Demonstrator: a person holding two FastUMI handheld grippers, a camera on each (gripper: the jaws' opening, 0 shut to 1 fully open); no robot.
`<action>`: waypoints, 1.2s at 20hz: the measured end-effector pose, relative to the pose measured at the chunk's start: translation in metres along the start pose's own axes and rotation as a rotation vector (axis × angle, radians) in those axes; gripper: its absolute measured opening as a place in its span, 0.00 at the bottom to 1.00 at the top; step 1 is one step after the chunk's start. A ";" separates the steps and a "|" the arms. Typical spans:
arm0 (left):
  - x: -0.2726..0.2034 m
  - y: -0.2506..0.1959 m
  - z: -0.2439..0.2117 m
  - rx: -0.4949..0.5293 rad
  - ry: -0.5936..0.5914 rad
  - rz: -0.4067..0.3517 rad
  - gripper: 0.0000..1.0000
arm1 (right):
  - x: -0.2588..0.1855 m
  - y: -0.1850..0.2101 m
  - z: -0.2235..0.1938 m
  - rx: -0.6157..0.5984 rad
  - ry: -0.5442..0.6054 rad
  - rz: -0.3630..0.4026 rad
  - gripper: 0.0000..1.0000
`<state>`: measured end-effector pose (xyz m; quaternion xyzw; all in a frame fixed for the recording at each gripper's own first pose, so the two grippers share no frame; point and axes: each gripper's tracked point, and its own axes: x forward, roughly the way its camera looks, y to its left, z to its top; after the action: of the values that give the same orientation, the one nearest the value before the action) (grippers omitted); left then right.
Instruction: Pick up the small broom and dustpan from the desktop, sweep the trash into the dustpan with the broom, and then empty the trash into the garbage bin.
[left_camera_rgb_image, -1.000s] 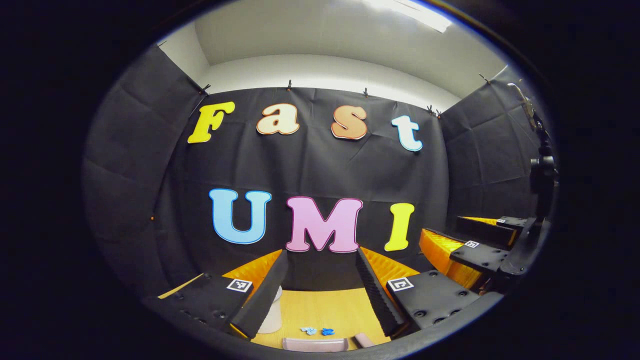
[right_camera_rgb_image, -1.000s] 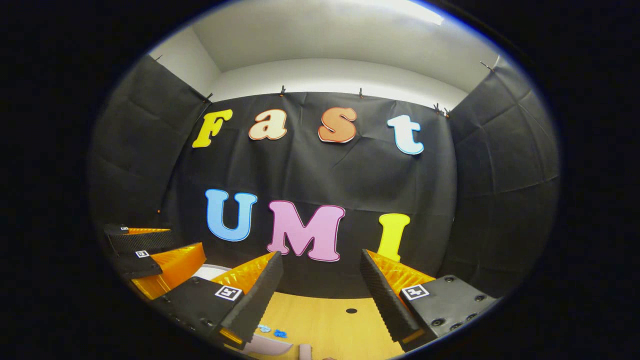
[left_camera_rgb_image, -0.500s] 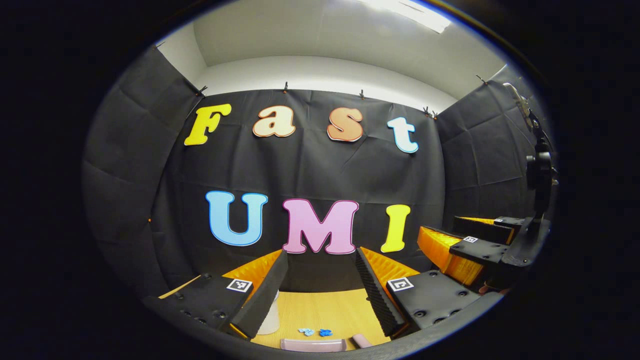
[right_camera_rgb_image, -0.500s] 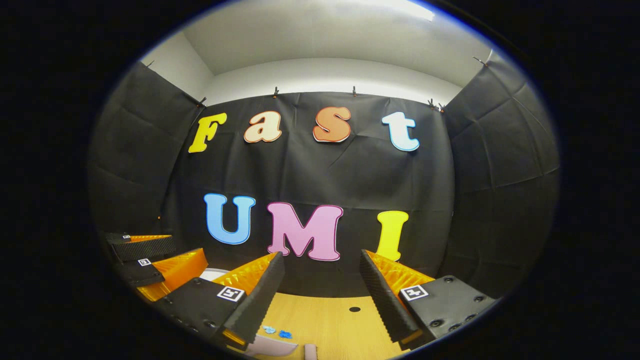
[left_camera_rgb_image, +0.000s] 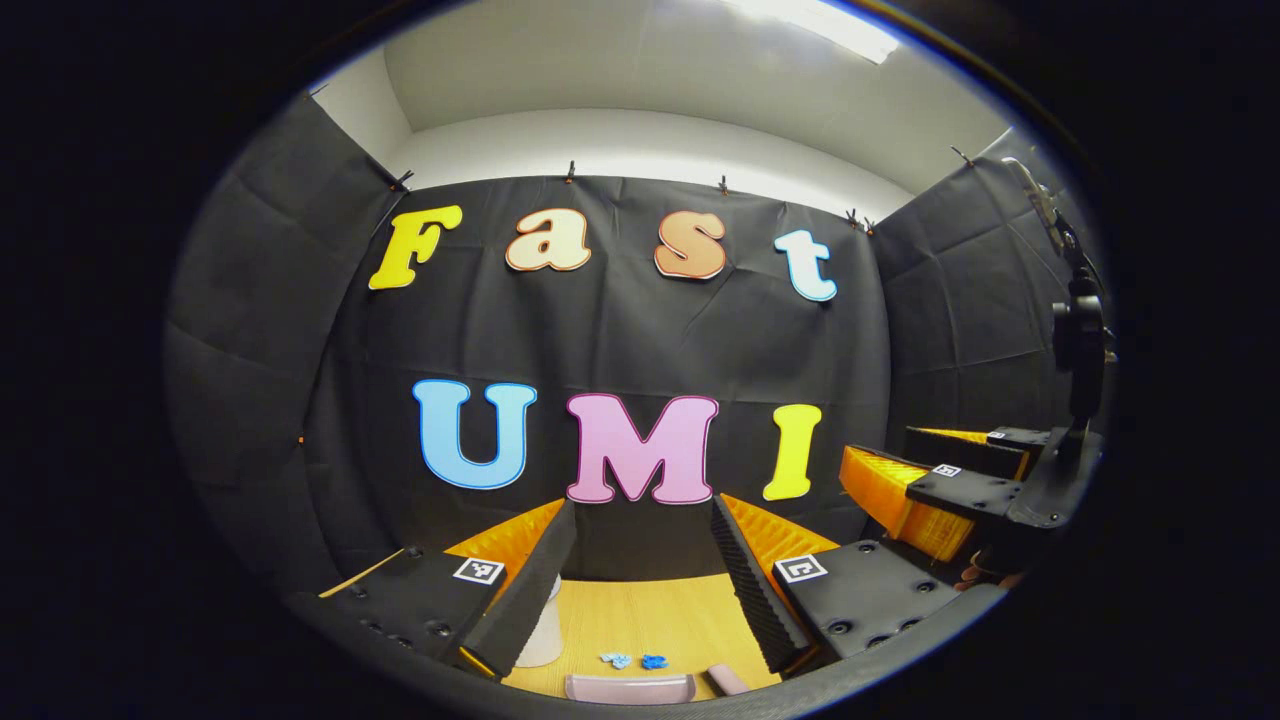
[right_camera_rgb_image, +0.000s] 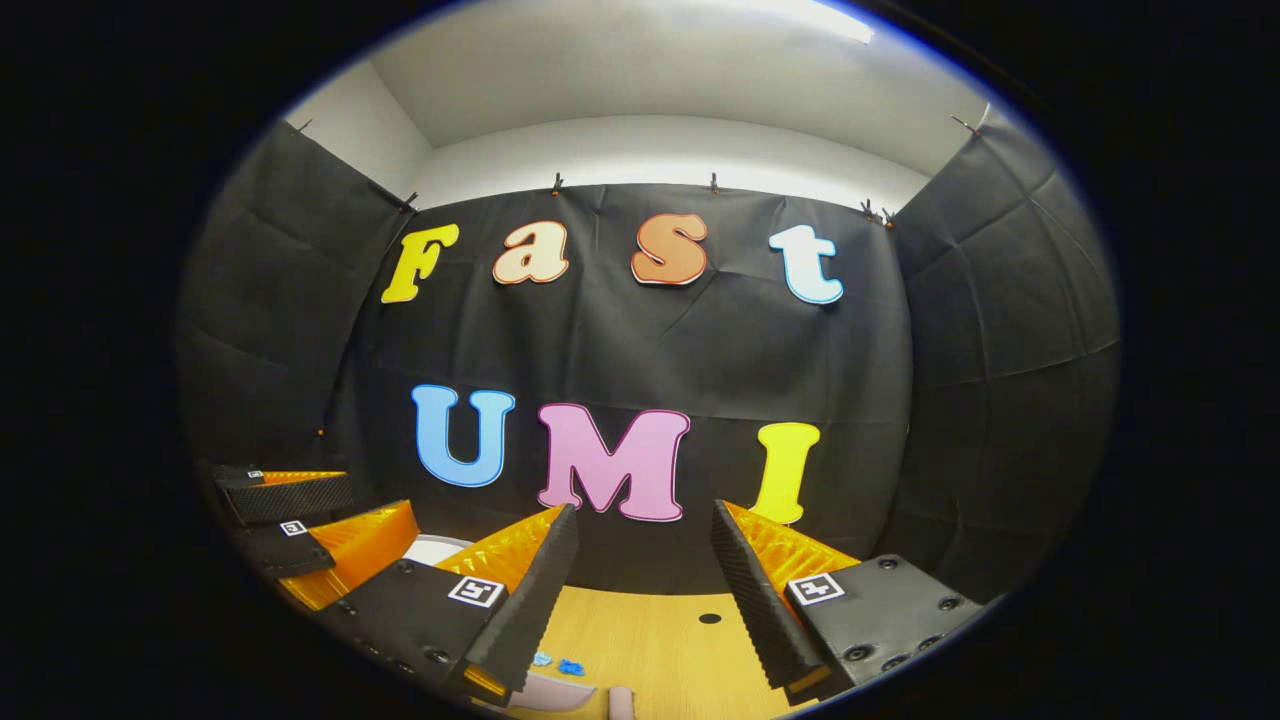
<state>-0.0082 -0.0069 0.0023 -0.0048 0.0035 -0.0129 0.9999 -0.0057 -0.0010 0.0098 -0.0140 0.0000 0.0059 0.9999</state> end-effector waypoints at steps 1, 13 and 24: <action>-0.001 0.001 0.000 0.002 0.000 0.002 0.81 | 0.000 -0.001 0.000 0.005 -0.002 -0.002 0.87; -0.001 0.012 -0.012 0.008 0.041 0.007 0.80 | 0.001 0.005 -0.012 0.007 0.036 0.002 0.88; 0.014 0.020 -0.076 -0.056 0.221 -0.030 0.81 | 0.022 0.021 -0.075 0.018 0.202 0.029 0.93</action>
<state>0.0058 0.0118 -0.0745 -0.0314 0.1139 -0.0280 0.9926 0.0160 0.0184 -0.0656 -0.0057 0.1012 0.0188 0.9947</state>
